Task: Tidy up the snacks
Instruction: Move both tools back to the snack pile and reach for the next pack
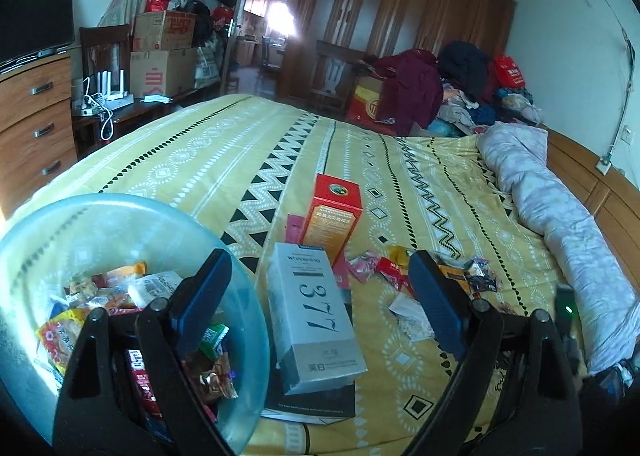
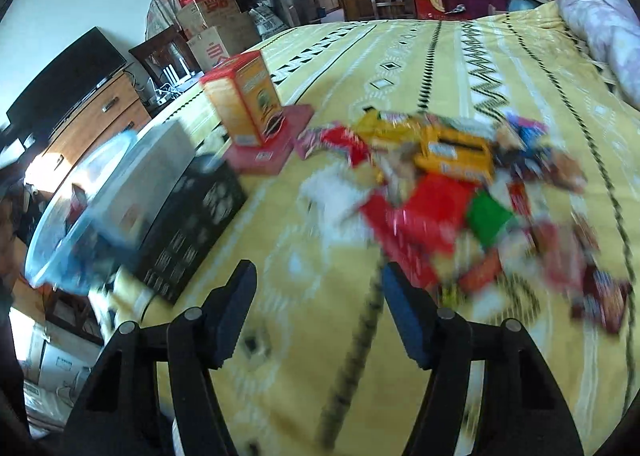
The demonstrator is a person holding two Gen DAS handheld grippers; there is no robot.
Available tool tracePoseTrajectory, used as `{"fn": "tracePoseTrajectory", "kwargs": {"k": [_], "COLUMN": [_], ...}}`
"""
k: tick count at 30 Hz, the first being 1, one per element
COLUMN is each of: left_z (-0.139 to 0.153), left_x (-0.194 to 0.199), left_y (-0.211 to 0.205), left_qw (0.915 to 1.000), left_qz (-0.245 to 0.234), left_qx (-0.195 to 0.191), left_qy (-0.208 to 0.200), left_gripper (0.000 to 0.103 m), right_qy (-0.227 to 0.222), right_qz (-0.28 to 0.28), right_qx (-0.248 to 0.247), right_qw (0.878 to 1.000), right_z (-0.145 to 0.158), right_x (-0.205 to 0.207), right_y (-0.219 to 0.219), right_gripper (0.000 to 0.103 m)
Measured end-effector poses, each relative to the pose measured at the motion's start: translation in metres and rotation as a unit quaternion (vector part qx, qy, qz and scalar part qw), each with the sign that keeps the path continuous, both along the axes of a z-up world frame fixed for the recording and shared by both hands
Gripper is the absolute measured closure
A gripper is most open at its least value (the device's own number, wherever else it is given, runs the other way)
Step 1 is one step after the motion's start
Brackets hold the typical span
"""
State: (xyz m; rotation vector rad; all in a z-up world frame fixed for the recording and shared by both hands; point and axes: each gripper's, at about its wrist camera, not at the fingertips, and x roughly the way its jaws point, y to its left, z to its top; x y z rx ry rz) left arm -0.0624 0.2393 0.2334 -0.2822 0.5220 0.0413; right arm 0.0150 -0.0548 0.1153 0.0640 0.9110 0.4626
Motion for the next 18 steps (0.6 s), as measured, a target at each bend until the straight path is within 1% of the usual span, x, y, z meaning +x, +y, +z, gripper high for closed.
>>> {"fn": "tracePoseTrajectory", "kwargs": {"k": [3, 4, 5, 6, 7, 8, 9, 12, 14, 16, 17, 18], "left_z": [0.003, 0.003, 0.003, 0.002, 0.002, 0.0, -0.002, -0.008, -0.01, -0.011, -0.012, -0.013], "left_x": [0.0, 0.002, 0.002, 0.003, 0.005, 0.007, 0.009, 0.016, 0.019, 0.022, 0.022, 0.023], "left_y": [0.009, 0.011, 0.011, 0.013, 0.017, 0.02, 0.023, 0.028, 0.028, 0.025, 0.024, 0.022], "left_qw": [0.9999, 0.9998, 0.9997, 0.9996, 0.9995, 0.9995, 0.9994, 0.9992, 0.9992, 0.9994, 0.9995, 0.9996], "left_qz": [0.015, 0.02, 0.023, 0.026, 0.029, 0.032, 0.034, 0.039, 0.038, 0.032, 0.029, 0.026], "left_qx": [0.001, 0.001, 0.001, 0.002, 0.002, 0.002, 0.001, -0.002, 0.0, 0.002, 0.002, 0.001], "left_qy": [-0.006, -0.007, -0.008, -0.008, -0.007, -0.005, -0.002, 0.006, 0.008, 0.009, 0.01, 0.012], "left_gripper": [0.012, 0.012, 0.012, 0.011, 0.011, 0.01, 0.01, 0.01, 0.01, 0.01, 0.01, 0.01], "right_qy": [0.004, 0.008, 0.01, 0.014, 0.013, 0.013, 0.015, 0.023, 0.031, 0.047, 0.073, 0.092], "right_qz": [0.026, 0.044, 0.062, 0.077, 0.085, 0.096, 0.105, 0.106, 0.108, 0.127, 0.147, 0.162], "right_qx": [-0.009, -0.017, -0.024, -0.033, -0.041, -0.047, -0.059, -0.08, -0.082, -0.078, -0.071, -0.071], "right_qw": [1.0, 0.999, 0.998, 0.996, 0.995, 0.994, 0.993, 0.991, 0.99, 0.988, 0.984, 0.98], "right_z": [-0.009, -0.013, -0.017, -0.022, -0.025, -0.03, -0.035, -0.053, -0.063, -0.076, -0.087, -0.098], "right_x": [0.061, 0.083, 0.104, 0.124, 0.14, 0.158, 0.175, 0.217, 0.237, 0.251, 0.257, 0.259], "right_y": [0.032, 0.046, 0.058, 0.072, 0.081, 0.092, 0.102, 0.121, 0.128, 0.137, 0.144, 0.149], "right_gripper": [0.035, 0.04, 0.051, 0.053, 0.057, 0.064, 0.066, 0.066, 0.066, 0.066, 0.057, 0.053]}}
